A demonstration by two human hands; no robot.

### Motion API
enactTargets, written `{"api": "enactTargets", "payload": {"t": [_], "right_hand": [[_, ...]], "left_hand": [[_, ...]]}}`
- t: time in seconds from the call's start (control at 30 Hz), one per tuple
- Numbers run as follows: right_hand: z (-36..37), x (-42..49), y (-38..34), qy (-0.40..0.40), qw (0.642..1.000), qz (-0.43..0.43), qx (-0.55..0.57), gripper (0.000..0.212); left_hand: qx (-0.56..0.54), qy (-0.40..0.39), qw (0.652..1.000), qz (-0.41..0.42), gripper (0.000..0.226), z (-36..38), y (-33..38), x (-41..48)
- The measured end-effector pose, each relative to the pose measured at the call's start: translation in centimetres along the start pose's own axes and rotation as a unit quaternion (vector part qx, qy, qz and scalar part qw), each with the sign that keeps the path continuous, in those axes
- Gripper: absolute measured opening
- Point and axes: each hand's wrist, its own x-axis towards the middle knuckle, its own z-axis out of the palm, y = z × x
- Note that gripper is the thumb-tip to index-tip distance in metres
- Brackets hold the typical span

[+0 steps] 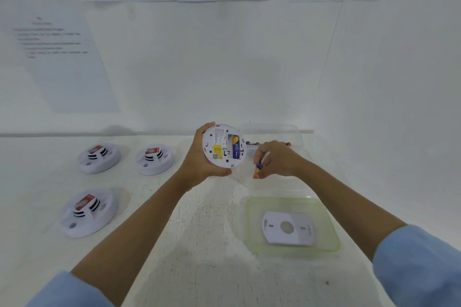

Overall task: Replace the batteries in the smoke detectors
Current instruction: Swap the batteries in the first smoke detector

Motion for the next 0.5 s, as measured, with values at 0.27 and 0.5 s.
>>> {"api": "enactTargets", "payload": {"t": [0.27, 0.5], "right_hand": [[0.4, 0.5, -0.3, 0.043, 0.999, -0.011, 0.027, 0.002], [0.9, 0.8, -2.9, 0.153, 0.984, -0.083, 0.038, 0.011]], "left_hand": [[0.013, -0.008, 1.0, 0.004, 0.106, 0.2, -0.1, 0.1], [0.006, -0.002, 1.0, 0.016, 0.104, 1.0, 0.3, 0.4]]}}
